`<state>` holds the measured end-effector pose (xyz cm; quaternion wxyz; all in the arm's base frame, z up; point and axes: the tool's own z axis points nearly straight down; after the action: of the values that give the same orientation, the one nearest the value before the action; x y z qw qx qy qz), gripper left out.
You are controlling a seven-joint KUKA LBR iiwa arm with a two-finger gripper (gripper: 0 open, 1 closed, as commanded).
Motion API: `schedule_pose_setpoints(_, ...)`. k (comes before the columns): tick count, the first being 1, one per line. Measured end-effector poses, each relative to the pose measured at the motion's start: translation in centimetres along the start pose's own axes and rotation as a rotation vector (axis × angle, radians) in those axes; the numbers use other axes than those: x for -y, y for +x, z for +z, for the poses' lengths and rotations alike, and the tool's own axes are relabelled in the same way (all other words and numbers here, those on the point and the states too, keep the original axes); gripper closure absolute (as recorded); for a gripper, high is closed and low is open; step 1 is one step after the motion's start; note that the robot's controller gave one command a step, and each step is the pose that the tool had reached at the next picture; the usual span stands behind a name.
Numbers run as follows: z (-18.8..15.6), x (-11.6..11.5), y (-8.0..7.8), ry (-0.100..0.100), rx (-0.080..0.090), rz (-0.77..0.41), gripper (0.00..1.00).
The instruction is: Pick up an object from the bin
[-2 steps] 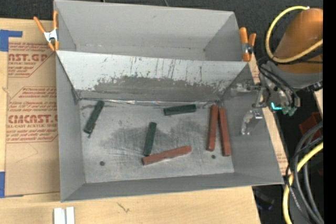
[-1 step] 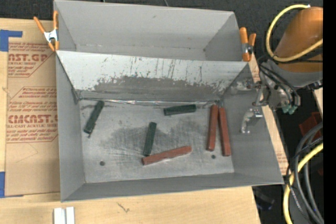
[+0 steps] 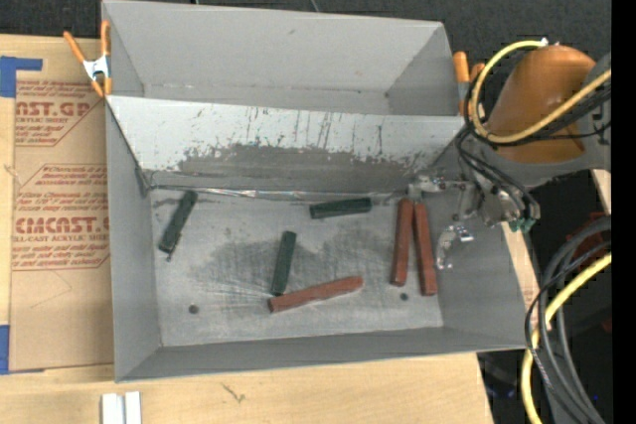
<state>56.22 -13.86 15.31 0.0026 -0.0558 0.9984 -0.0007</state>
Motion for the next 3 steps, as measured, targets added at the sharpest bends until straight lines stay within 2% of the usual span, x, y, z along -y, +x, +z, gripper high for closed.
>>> schedule_pose_setpoints(1, 4.8, -0.7, 0.5, -0.002, -0.002, -0.301, 0.00)
schedule_pose_setpoints(2, 7.8, -3.1, -0.1, 0.004, -0.015, -0.544, 0.00)
schedule_pose_setpoints(3, 7.6, -0.5, -0.1, -0.006, -0.003, -0.851, 1.00)
